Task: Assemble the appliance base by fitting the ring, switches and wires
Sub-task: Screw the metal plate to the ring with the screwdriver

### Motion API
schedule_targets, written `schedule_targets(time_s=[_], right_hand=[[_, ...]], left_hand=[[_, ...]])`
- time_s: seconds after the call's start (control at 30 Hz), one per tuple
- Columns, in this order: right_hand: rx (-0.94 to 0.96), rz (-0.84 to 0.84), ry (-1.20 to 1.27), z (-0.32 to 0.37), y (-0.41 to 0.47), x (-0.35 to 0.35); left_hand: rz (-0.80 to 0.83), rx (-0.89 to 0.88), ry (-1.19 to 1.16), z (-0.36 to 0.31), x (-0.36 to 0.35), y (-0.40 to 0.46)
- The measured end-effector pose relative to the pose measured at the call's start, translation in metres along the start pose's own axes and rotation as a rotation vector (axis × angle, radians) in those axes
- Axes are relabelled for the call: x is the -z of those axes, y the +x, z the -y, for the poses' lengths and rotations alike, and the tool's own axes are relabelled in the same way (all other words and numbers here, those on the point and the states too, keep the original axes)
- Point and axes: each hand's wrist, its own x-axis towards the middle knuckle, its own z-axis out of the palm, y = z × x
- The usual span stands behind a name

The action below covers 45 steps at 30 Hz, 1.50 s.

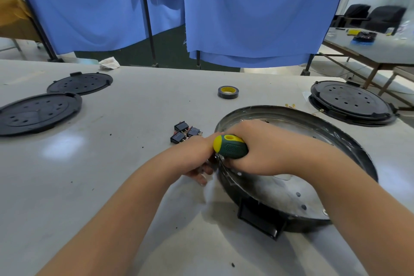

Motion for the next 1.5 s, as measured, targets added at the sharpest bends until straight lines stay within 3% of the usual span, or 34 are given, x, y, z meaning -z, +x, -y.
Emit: schedule_targets(time_s=[0.53, 0.93, 1.07, 1.3, 1.5], right_hand=[[-0.028, -0.035, -0.04, -0.005, 0.001, 0.0], [-0.061, -0.434, -0.058, -0.005, 0.0, 0.009], [-0.044, -0.578, 0.104, 0.002, -0.006, 0.02], [-0.015, -0.609, 0.502, 0.008, -0.023, 0.054], [0.138, -0.739, 0.836, 0.006, -0.025, 0.064]], left_hand=[[0.077, -0.009, -0.095, 0.001, 0.007, -0.005], [0.028, -0.076, -0.125, 0.001, -0.001, 0.001], [0.009, -0.09, -0.202, 0.001, -0.006, 0.003], [-0.026, -0.117, -0.173, 0.0, -0.009, -0.001], [-0.027, -0.118, -0.175, 0.002, -0.008, 0.001]])
